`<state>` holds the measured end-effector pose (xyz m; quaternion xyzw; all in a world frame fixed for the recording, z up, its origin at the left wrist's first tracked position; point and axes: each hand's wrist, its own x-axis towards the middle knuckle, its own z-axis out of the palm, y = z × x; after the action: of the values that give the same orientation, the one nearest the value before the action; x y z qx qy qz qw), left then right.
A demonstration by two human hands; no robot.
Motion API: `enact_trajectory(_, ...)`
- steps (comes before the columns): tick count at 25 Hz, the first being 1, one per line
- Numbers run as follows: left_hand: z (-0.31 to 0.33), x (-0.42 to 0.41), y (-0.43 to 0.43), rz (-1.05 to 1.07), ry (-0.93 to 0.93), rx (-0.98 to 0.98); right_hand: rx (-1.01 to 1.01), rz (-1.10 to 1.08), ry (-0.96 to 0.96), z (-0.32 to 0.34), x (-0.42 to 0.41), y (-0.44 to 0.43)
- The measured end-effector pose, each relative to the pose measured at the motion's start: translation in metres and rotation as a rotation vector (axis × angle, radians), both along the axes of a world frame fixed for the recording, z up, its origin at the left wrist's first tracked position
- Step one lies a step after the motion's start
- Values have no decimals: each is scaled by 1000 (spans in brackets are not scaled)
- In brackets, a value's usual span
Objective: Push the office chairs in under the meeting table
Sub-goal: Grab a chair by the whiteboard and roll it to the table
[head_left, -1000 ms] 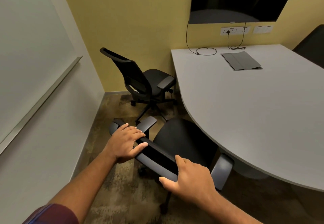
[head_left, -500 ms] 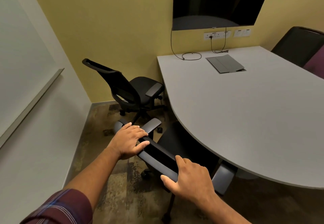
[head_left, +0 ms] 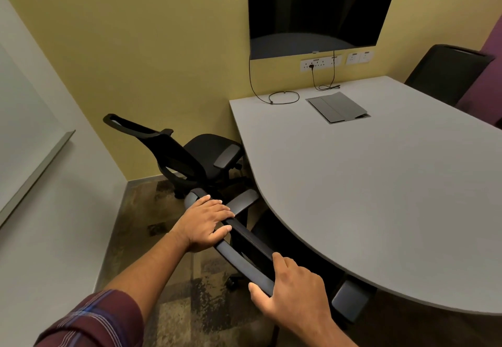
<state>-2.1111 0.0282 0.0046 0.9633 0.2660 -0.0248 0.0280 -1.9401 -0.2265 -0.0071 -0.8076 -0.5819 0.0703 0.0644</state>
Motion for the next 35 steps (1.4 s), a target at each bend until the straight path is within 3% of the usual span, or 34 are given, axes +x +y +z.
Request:
enact_trajectory(7,-1,36,39,-92,-5,6,-16,-75,25,-2,21,25)
enact_trajectory(19,0,34,116,-260,-2,-2,-50,-200,98,-13,-23,84)
enact_trajectory(35,-14,38,173,-441,-63,4,11,-440,-3,2,-72,114)
